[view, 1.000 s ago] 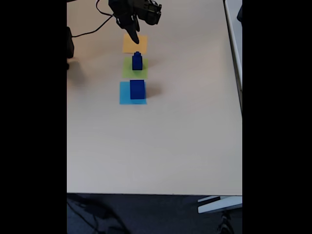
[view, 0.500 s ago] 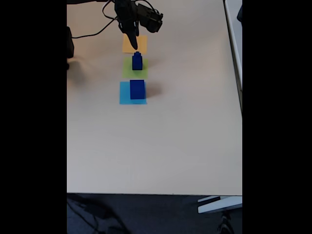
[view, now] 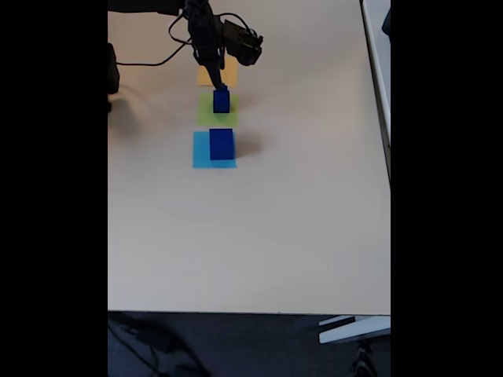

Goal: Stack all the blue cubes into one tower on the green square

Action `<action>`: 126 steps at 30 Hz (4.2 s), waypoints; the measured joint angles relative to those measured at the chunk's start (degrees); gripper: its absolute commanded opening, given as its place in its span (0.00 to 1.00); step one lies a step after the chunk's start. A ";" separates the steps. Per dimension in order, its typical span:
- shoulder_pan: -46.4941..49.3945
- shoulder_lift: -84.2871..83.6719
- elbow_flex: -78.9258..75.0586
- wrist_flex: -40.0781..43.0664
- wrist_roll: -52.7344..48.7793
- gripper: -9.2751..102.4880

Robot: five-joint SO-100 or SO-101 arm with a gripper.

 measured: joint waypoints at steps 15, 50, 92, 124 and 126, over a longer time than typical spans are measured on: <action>0.97 0.00 0.00 0.00 -1.85 0.31; 3.43 0.00 3.78 -3.60 -4.31 0.29; 4.57 0.00 4.22 -3.96 -6.24 0.23; 5.27 -0.35 5.27 -4.66 -7.38 0.13; 5.54 -0.35 5.27 -4.66 -7.38 0.11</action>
